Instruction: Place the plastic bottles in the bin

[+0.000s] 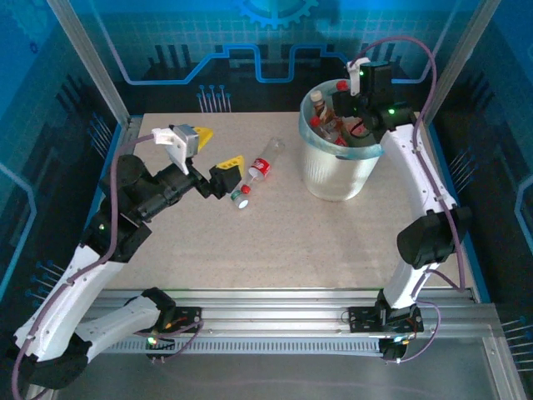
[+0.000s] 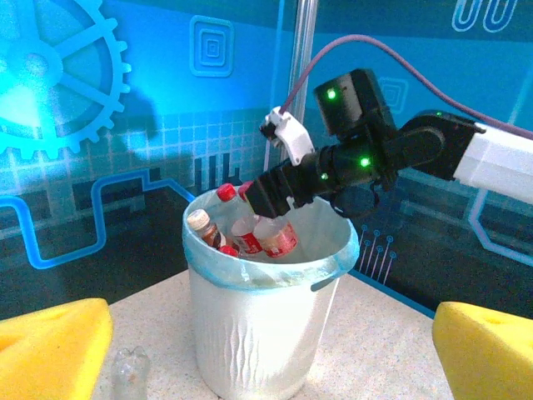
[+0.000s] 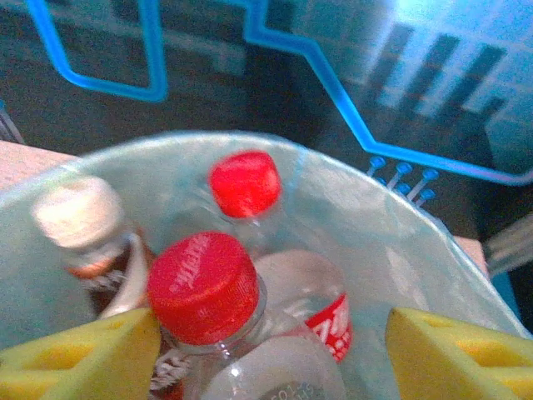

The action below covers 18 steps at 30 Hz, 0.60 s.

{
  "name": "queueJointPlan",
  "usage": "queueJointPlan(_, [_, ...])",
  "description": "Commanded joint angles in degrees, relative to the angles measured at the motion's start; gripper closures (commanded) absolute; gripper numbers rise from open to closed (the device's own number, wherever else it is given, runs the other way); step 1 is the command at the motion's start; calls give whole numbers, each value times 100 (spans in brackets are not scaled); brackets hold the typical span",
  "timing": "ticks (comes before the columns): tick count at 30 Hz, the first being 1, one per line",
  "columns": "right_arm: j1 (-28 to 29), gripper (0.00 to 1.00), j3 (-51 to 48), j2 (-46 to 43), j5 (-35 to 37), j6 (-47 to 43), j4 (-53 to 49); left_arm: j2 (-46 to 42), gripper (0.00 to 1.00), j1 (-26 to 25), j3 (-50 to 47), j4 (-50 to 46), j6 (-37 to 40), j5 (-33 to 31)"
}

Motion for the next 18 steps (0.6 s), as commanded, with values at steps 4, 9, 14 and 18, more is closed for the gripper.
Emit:
queueJointPlan(4, [40, 30, 391, -131, -2299, 198, -122, 29, 1, -25, 28, 221, -100, -37])
queueJointPlan(9, [19, 35, 351, -148, -2485, 419, -72, 4, 1, -28, 50, 165, -116, -44])
queueJointPlan(14, [3, 47, 482, 68, -2102, 629, -247, 8, 1, -27, 34, 135, -116, -98])
queueJointPlan(18, [-25, 57, 755, 456, -2099, 741, -649, 69, 1, -28, 35, 119, -124, -152])
